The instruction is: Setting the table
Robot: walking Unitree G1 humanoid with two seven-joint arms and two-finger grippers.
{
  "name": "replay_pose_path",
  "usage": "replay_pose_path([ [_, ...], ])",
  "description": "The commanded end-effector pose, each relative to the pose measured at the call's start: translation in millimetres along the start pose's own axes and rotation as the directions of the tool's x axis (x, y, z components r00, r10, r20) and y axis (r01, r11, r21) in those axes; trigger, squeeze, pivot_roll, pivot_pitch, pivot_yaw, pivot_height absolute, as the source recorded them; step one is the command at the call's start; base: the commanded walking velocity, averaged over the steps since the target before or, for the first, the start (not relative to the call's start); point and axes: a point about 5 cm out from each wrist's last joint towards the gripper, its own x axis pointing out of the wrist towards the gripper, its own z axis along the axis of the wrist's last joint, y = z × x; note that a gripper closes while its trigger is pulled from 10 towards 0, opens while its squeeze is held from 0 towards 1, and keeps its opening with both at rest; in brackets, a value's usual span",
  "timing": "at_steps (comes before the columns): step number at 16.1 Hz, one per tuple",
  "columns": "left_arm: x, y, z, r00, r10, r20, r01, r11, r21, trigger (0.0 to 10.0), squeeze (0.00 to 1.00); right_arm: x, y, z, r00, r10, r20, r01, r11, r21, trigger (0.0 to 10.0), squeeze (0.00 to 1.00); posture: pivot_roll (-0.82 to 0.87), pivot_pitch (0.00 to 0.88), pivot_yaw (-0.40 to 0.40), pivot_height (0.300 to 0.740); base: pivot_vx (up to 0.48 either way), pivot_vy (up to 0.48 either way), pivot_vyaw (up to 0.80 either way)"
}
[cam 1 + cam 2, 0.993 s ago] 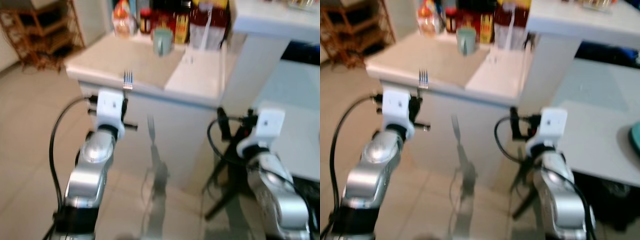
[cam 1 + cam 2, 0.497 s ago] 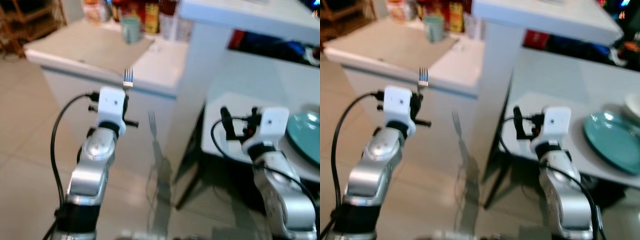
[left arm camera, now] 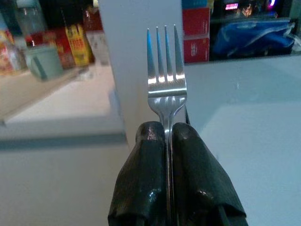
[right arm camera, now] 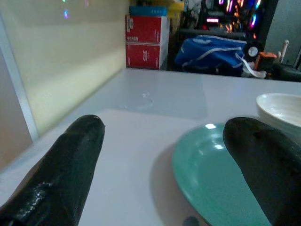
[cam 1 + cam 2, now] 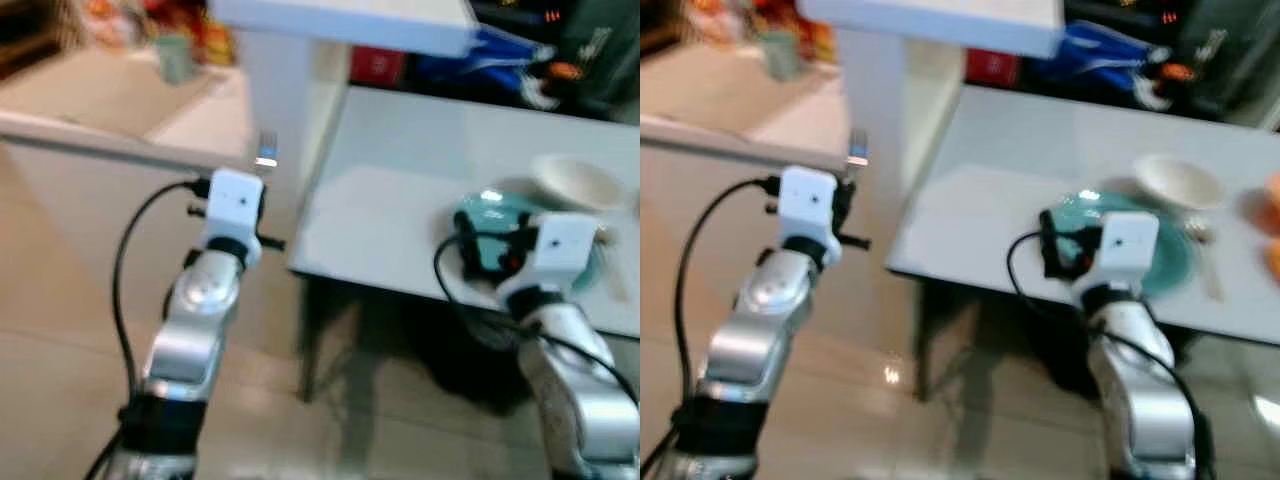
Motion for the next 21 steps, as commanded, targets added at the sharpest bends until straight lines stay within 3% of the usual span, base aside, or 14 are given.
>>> replay_pose_path([
  [1, 1.3, 5.3, 5, 0.999, 0.021, 0.026, -0.021, 1.0, 0.014, 10.0, 0.0, 3.3, 1.5, 3, 1.0, 0.012, 0.0, -0.012, 1.0, 0.0, 10.0, 0.0, 0.01, 0.0, -0.038, 0.74, 0.0, -0.48, 0.0],
  [5, 1.7, 9.4, 8, 0.999, 0.032, 0.041, -0.033, 0.999, 0.019, 10.0, 0.0, 7.5, 2.5, 5, 0.999, 0.038, -0.003, -0.038, 0.999, 0.007, 10.0, 0.0, 0.01, 0.0, -0.045, 0.74, 0.0, -0.48, 0.0],
  [7, 2.9, -1.7, 15, 0.996, -0.065, 0.064, 0.058, 0.993, 0.098, 10.0, 0.0, 7.6, 4.3, 5, 0.999, 0.048, -0.007, -0.048, 0.999, 0.022, 10.0, 0.0, 0.02, 0.0, -0.049, 0.74, 0.0, 0.0, 0.0],
  [10, 4.4, -6.4, 19, 0.992, -0.101, 0.07, 0.103, 0.994, -0.022, 10.0, 0.0, 6.5, 6.6, 0, 0.998, 0.045, -0.042, -0.043, 0.997, 0.06, 10.0, 0.0, 0.02, 0.0, -0.049, 0.74, 0.101, 0.0, -0.14],
  [14, 5.2, -3.4, 18, 0.993, -0.099, 0.066, 0.099, 0.995, -0.007, 10.0, 0.0, 6.6, 5.9, 1, 0.998, 0.053, -0.045, -0.05, 0.996, 0.068, 10.0, 0.0, 0.01, 0.0, -0.04, 0.74, 0.349, 0.0, -0.75],
  [21, 6.8, 4.3, 18, 0.997, -0.056, 0.057, 0.056, 0.998, -0.009, 10.0, 0.0, 4.5, 11.1, 4, 0.995, 0.1, -0.027, -0.098, 0.993, 0.064, 10.0, 0.0, 0.01, 0.0, -0.039, 0.74, 0.352, 0.0, 0.0],
])
